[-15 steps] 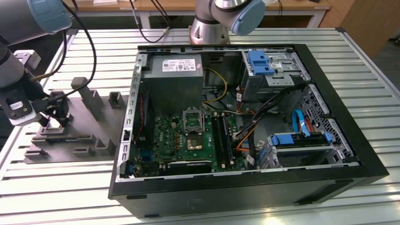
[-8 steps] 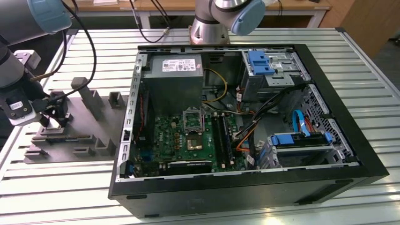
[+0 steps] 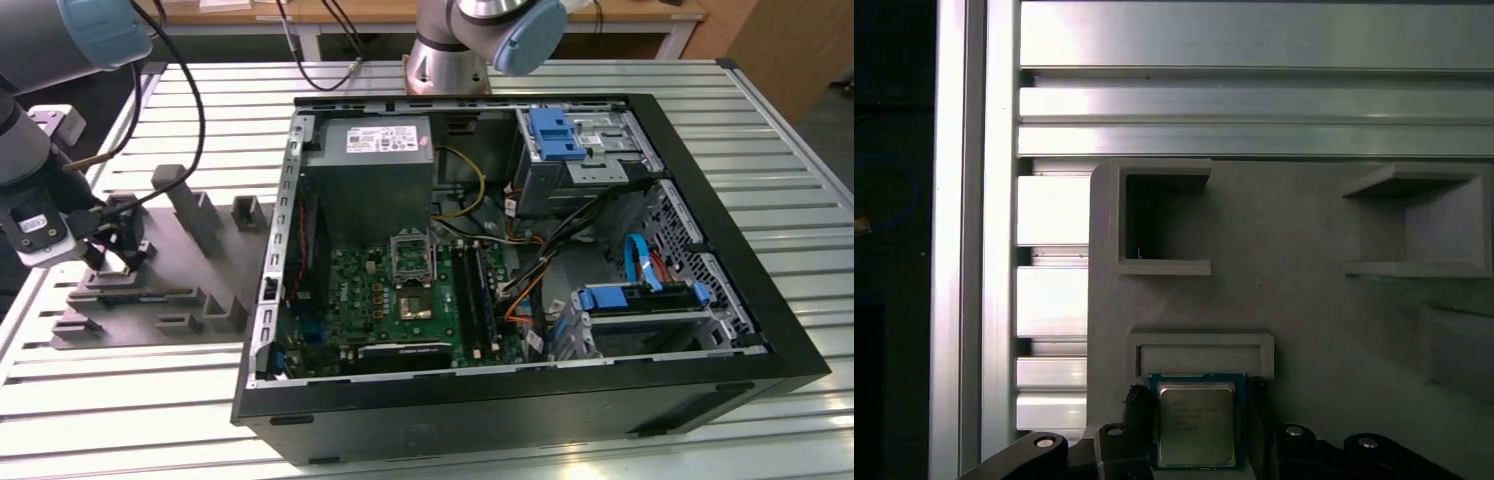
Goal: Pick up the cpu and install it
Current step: 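Pick up the cpu and move it towards the insertion slot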
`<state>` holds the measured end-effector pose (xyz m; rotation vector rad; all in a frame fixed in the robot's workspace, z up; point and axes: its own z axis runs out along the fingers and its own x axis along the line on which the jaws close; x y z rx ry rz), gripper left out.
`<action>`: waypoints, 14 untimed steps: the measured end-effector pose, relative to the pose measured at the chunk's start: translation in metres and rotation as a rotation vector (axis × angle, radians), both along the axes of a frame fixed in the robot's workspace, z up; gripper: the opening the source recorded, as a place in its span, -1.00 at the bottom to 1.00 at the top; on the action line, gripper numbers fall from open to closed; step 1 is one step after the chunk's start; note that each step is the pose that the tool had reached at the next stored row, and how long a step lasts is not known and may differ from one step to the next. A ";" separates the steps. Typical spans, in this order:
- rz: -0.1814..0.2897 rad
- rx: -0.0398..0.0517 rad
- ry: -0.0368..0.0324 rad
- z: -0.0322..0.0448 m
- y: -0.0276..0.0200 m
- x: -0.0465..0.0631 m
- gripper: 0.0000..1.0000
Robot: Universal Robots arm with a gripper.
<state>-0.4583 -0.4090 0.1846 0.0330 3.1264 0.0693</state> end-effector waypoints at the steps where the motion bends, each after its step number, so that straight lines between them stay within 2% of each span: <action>1: 0.000 0.0000 0.0000 0.0012 0.0000 0.000 -0.06; 4: 0.000 0.0001 -0.0002 0.0043 0.0000 0.000 -0.06; 14: 0.000 0.0000 0.0000 0.0054 0.0000 0.000 -0.06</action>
